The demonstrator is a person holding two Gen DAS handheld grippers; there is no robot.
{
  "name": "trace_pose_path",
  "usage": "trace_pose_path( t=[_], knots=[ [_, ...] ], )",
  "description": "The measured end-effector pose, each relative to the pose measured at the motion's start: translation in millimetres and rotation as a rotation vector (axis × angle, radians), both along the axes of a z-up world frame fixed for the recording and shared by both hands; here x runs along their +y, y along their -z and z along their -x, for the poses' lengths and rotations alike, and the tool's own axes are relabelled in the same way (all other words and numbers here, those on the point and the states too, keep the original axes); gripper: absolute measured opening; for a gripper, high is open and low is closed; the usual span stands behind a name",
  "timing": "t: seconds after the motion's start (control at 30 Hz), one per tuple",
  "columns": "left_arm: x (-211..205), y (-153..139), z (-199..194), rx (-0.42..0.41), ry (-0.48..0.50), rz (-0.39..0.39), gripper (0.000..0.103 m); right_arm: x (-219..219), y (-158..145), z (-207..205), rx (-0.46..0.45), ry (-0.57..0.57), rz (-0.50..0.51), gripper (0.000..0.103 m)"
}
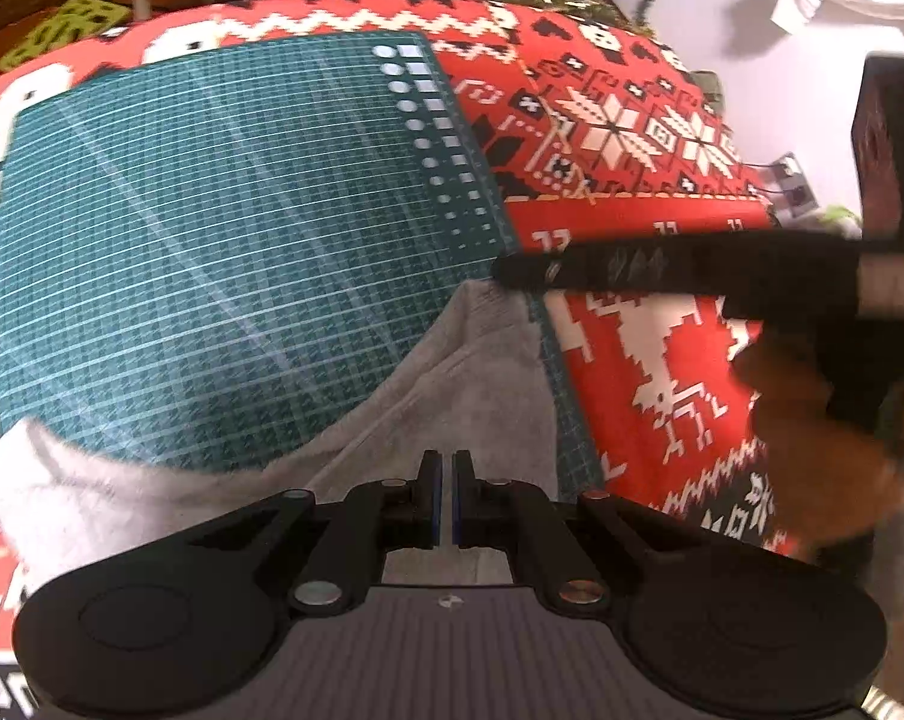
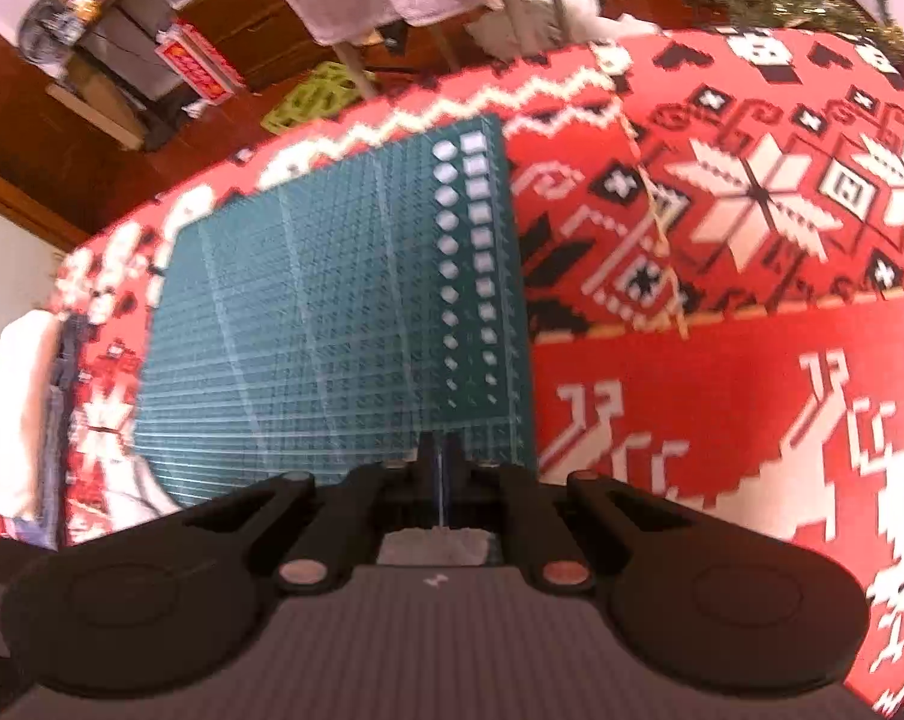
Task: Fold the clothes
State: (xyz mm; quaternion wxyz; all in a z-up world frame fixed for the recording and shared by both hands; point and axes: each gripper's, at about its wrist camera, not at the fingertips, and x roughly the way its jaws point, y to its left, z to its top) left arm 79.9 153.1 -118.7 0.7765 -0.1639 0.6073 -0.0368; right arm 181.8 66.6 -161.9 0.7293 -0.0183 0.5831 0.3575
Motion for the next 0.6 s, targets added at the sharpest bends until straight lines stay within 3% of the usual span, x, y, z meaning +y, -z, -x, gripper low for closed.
trace_pose_path(
  t=[0.3, 0.47, 0.6],
  knots=[
    [9.8, -28.3, 53.3, 0.025, -0.289, -0.047, 0.002, -4.1, -15.6, 29.9, 0.073, -0.193, -0.025, 0.001],
    [21.3, -33.2, 81.4, 0.018, -0.316, -0.036, 0.002, 15.4, -8.6, 54.3, 0.037, -0.281, 0.033, 0.001],
    [37.9, -20.8, 97.7, 0.039, -0.306, -0.009, 0.002, 33.1, 8.7, 58.8, 0.018, -0.264, 0.097, 0.001]
  ],
)
